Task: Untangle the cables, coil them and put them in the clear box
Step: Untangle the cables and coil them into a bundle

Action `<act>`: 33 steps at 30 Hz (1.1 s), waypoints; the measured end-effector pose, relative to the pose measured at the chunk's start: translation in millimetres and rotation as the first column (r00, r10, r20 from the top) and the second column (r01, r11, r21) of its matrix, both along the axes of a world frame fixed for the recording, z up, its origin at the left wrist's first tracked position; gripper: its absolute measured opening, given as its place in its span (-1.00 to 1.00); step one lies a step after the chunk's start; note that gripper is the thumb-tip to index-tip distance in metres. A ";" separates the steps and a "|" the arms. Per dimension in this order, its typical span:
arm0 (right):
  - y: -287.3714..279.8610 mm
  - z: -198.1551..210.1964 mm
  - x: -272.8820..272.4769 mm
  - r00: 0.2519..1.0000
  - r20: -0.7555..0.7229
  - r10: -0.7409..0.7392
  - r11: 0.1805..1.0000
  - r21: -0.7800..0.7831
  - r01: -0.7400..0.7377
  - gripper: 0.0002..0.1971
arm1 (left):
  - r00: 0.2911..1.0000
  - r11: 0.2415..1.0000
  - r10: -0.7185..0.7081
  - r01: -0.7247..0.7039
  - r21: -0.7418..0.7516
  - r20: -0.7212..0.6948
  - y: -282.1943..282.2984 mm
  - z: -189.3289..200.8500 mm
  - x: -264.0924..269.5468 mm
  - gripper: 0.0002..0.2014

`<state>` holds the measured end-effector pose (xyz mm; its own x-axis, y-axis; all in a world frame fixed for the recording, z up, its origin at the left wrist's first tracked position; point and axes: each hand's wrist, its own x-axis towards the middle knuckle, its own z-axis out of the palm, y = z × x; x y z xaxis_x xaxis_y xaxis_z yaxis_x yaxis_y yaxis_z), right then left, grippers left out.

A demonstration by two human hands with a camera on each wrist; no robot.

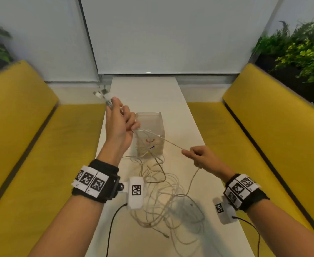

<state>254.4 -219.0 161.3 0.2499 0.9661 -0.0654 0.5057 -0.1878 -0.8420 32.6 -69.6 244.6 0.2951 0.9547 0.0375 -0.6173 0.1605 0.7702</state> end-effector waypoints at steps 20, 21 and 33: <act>-6.6 19.7 -23.9 0.957 -0.214 0.196 0.976 -0.050 -0.211 -0.58 | 0.880 0.884 0.344 -0.186 0.430 -0.327 -1.1 22.4 -15.6 -0.73; -10.9 7.0 -20.6 0.960 -0.216 0.177 0.977 -0.079 -0.198 -0.56 | 0.884 0.882 0.375 -0.247 0.402 -0.279 2.6 28.3 -19.9 -0.74; -5.4 2.7 -25.4 0.948 -0.309 0.073 0.993 -0.069 -0.099 -0.61 | 0.837 0.778 0.414 -0.121 0.616 -0.359 -21.9 33.0 -15.2 -0.97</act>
<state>229.0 -224.4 163.9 0.1221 0.9710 -0.2055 0.2441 -0.2300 -0.9421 17.5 -91.5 277.6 0.1517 0.8475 0.5087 -0.1245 -0.4942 0.8604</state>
